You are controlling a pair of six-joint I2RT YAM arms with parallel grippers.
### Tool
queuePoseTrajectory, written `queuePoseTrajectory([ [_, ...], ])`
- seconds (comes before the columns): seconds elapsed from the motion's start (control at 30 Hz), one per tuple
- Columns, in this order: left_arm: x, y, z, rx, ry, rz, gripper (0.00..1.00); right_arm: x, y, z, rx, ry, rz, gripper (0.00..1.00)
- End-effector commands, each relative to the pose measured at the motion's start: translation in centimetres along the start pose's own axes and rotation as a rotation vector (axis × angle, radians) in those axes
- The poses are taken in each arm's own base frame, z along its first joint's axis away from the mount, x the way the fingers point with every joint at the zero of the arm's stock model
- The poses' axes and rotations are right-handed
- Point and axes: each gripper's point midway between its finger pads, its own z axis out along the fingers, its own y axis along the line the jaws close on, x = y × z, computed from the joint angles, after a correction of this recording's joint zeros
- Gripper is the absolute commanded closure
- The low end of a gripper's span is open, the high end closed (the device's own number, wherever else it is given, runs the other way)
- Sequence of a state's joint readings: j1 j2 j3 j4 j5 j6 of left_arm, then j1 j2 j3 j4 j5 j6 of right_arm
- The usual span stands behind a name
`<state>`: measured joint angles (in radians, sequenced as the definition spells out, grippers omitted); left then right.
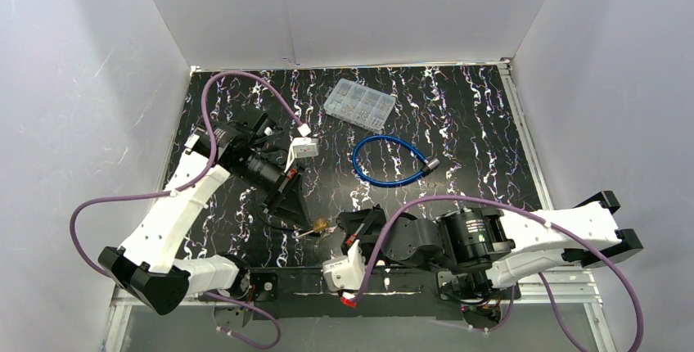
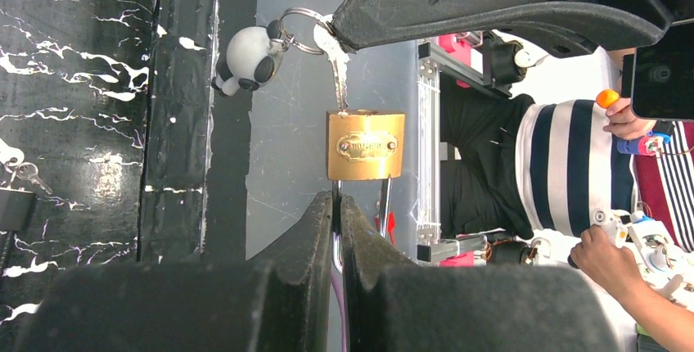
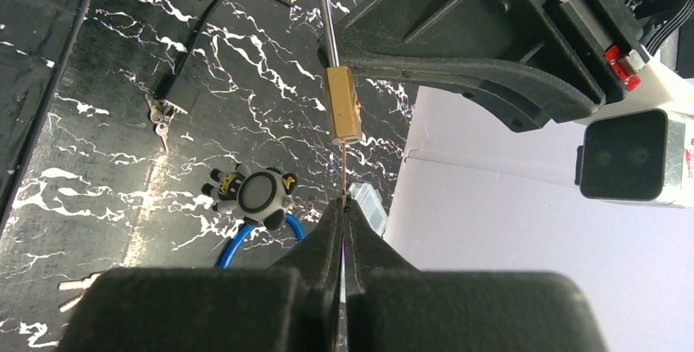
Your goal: Unlock with the key
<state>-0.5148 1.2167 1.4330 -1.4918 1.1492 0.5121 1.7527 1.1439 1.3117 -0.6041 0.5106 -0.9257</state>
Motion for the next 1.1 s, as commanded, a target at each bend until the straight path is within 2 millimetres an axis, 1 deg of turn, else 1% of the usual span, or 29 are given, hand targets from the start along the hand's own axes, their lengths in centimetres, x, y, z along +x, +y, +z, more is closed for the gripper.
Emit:
queuePoseTrajectory([
  [0.0, 0.2, -1.8, -0.2, 0.05, -0.001, -0.022, 1.0, -3.2, -1.4, -0.7, 0.036, -0.103, 0.012, 0.99],
  [0.13, -0.1, -1.7, -0.2, 0.053, 0.006, -0.027, 1.0, -3.8, -1.4, -0.6, 0.037, -0.115, 0.005, 0.99],
  [0.33, -0.2, -1.9, -0.3, 0.057, 0.01, -0.019, 1.0, -4.5, -0.8, -0.5, 0.019, -0.128, -0.011, 0.99],
  [0.5, -0.2, -2.3, -0.4, 0.07, 0.014, -0.007, 1.0, -5.3, -0.6, -0.4, 0.017, -0.145, -0.023, 0.99],
  [0.77, -0.4, -2.9, -0.5, 0.077, 0.025, 0.019, 1.0, -6.0, 0.4, 0.1, -0.006, -0.157, -0.038, 0.99],
  [0.83, -0.3, -3.0, -0.5, 0.078, 0.026, 0.019, 1.0, -6.1, 0.2, 0.2, 0.004, -0.157, -0.043, 0.99],
  [0.9, -0.1, -3.1, -0.5, 0.079, 0.03, 0.019, 1.0, -5.8, -0.1, 0.1, 0.013, -0.134, -0.052, 0.99],
  [1.03, 1.4, -3.3, -0.5, 0.076, 0.043, 0.023, 1.0, -4.5, -2.1, -1.7, 0.078, -0.097, -0.022, 0.99],
  [1.07, 1.6, -3.4, -0.4, 0.078, 0.042, 0.023, 1.0, -4.1, -2.4, -2.3, 0.089, -0.088, -0.017, 0.99],
])
